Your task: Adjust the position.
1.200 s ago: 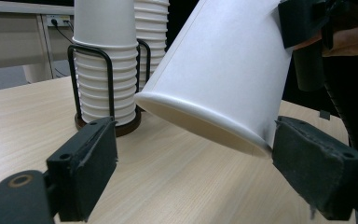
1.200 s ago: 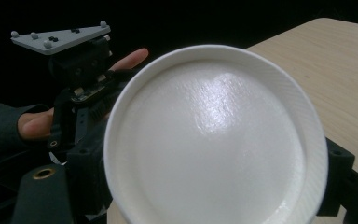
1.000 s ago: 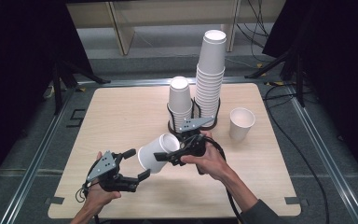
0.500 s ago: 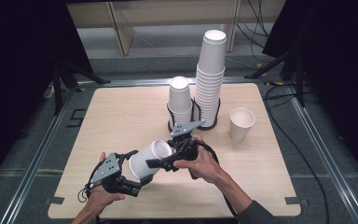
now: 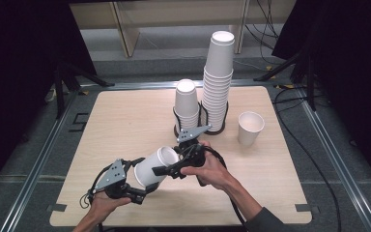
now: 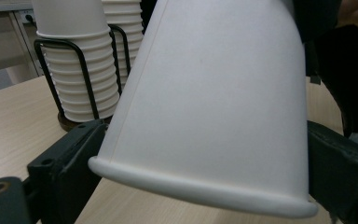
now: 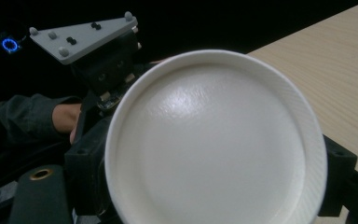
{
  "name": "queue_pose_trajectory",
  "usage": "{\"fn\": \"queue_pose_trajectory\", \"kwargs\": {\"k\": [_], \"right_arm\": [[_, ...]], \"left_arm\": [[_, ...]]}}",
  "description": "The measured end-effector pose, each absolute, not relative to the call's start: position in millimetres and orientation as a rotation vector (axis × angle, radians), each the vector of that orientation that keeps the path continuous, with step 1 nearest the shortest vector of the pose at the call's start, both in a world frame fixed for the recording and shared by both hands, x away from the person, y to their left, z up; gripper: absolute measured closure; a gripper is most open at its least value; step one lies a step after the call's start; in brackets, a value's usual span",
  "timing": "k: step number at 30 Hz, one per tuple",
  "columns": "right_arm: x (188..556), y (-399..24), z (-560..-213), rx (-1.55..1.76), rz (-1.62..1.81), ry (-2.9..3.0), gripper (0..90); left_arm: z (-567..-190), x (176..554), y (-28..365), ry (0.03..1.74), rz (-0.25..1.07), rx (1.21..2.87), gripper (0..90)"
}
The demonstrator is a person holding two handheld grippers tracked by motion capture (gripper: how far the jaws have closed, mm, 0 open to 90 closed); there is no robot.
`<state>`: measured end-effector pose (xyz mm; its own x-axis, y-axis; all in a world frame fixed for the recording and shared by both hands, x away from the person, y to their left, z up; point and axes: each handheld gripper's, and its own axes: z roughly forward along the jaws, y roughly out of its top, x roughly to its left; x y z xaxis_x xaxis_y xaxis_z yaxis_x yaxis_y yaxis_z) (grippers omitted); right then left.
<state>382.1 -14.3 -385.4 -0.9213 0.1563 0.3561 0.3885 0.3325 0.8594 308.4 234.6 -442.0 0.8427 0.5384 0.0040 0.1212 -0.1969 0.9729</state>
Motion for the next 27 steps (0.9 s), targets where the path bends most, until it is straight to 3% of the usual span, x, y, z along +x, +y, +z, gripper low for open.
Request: {"fn": "queue_pose_trajectory", "kwargs": {"k": [8,19,27], "right_arm": [[378,-18,-380,-0.489,-1.520,-2.507,15.6],[368,-30,-358,-0.348,-1.389,-2.772,15.7],[359,-15,-368,-0.219,-1.189,-2.908,15.9]], "left_arm": [[-442,307,233,0.477,0.423,1.825,9.8],[-446,302,225,0.424,0.443,2.001,10.0],[-444,301,225,0.387,0.435,2.066,10.0]]}}
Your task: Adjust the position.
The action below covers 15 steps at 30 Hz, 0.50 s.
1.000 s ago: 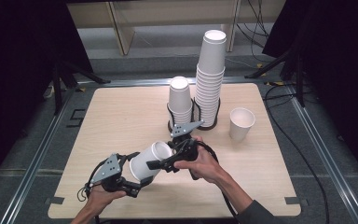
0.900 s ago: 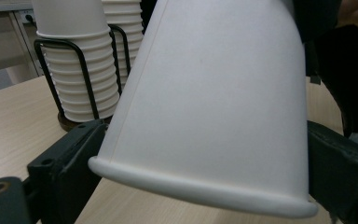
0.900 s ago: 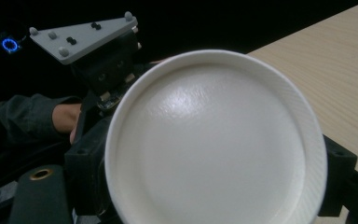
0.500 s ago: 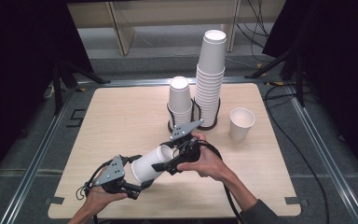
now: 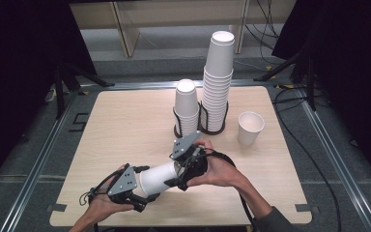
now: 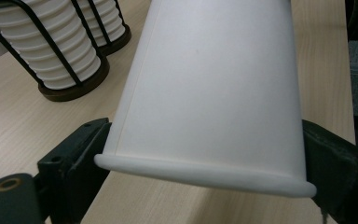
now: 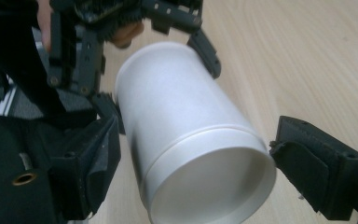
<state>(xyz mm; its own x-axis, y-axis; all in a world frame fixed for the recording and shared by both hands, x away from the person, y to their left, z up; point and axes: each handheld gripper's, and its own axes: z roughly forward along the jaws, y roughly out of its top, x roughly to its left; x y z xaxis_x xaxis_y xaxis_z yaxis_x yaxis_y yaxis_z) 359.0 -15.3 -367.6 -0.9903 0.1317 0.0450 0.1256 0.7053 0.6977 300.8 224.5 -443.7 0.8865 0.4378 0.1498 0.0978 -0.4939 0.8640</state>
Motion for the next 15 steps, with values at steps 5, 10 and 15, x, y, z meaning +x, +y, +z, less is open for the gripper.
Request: {"fn": "queue_pose_trajectory", "kwargs": {"k": [5,10,15], "right_arm": [[359,-6,-375,0.167,1.137,2.937,16.4],[360,-1,-380,0.147,1.104,2.977,16.8],[362,1,-383,0.086,1.110,2.988,18.8]], "left_arm": [[-444,300,223,0.375,0.439,2.057,9.9],[-443,300,223,0.363,0.432,2.057,9.8],[-444,298,222,0.357,0.425,2.047,9.6]]}}
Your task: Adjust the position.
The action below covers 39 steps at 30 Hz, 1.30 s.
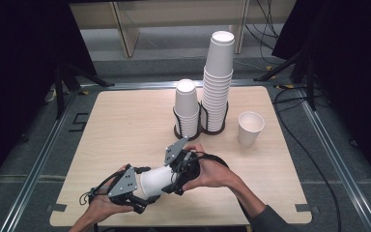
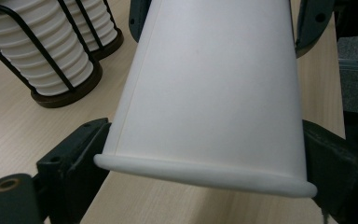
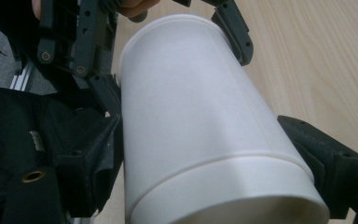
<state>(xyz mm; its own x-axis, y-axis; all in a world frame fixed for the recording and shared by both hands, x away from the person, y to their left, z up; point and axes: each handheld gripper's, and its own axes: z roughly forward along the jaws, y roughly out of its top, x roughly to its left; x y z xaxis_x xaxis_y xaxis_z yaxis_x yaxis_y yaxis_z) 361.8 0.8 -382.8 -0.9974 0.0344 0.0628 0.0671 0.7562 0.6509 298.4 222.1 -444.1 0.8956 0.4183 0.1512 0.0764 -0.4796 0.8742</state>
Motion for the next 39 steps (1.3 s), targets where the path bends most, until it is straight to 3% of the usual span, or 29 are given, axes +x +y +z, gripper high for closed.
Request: {"fn": "queue_pose_trajectory", "kwargs": {"k": [18,25,39], "right_arm": [[364,-14,-378,-0.081,-1.145,-2.814,23.0],[370,-27,-372,-0.136,-1.195,-2.821,23.2],[385,-60,-353,-0.228,-1.495,-2.677,23.2]], "left_arm": [[-443,304,235,0.384,0.325,1.918,4.5],[-440,307,242,0.421,0.307,1.805,15.0],[-441,310,247,0.560,0.260,1.634,14.6]]}}
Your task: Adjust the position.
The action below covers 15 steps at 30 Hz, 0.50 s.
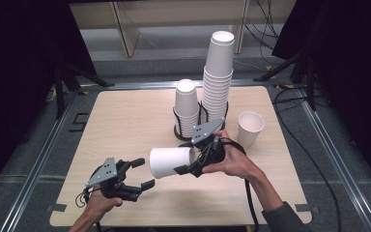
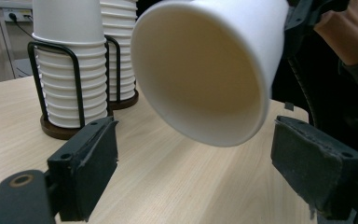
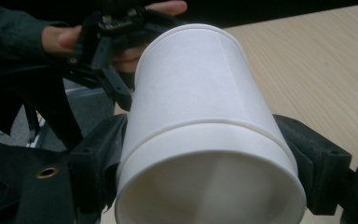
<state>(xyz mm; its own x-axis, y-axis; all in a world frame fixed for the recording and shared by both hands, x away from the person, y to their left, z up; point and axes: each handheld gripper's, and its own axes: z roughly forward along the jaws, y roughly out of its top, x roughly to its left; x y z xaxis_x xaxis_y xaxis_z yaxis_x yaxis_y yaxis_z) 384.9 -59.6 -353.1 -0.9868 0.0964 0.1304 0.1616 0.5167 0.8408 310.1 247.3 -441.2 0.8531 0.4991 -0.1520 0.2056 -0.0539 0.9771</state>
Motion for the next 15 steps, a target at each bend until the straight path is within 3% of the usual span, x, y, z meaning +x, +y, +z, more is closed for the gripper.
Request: {"fn": "queue_pose_trajectory", "kwargs": {"k": [15], "right_arm": [[379,-44,-358,-0.124,-1.483,-2.620,23.2]], "left_arm": [[-442,307,237,0.476,0.254,1.634,12.2]]}}
